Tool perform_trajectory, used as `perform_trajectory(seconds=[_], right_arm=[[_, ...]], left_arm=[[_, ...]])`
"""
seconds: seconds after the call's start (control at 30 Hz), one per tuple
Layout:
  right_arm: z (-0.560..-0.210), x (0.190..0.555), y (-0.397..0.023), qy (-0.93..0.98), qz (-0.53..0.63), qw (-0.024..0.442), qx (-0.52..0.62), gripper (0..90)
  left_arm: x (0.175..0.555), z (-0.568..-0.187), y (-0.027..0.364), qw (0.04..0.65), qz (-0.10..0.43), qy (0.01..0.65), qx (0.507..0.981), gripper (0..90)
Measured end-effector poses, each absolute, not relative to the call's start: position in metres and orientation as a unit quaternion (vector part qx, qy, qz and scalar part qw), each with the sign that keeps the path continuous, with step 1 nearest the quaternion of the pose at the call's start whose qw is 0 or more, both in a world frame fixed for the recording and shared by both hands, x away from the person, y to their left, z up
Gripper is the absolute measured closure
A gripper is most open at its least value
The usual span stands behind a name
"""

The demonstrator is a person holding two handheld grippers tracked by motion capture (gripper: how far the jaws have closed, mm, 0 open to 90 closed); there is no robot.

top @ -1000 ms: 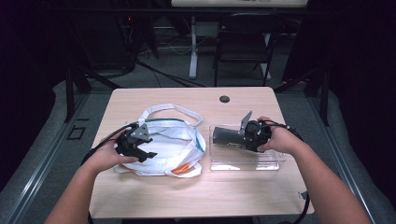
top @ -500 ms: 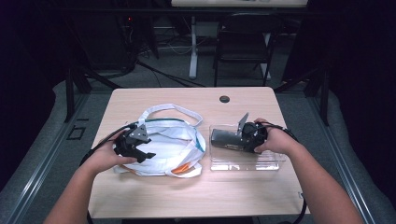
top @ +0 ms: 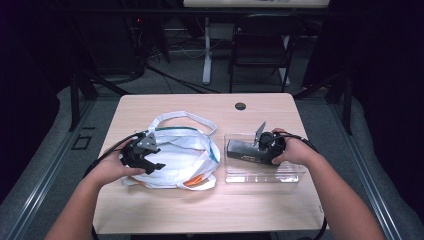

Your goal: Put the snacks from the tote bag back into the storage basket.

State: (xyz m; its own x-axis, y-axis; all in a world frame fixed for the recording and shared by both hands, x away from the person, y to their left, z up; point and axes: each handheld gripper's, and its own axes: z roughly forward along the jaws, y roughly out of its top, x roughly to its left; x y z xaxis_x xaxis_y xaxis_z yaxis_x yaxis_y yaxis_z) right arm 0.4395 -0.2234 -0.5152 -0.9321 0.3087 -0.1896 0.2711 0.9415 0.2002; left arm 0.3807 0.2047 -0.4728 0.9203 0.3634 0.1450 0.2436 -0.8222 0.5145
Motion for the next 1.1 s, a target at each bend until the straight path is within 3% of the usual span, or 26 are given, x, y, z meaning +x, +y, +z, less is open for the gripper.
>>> perform_trajectory(seconds=[0.6, 1.1], right_arm=[[-0.520, 0.445, -0.219, 0.979, 0.086, 0.116, 0.141, 40.0], [-0.505, 0.440, -0.220, 0.969, 0.115, 0.141, 0.169, 37.1]], left_arm=[[0.379, -0.470, 0.210, 0.250, 0.117, 0.165, 0.947, 40.2], [0.378, -0.476, 0.210, 0.251, 0.116, 0.172, 0.945, 39.8]])
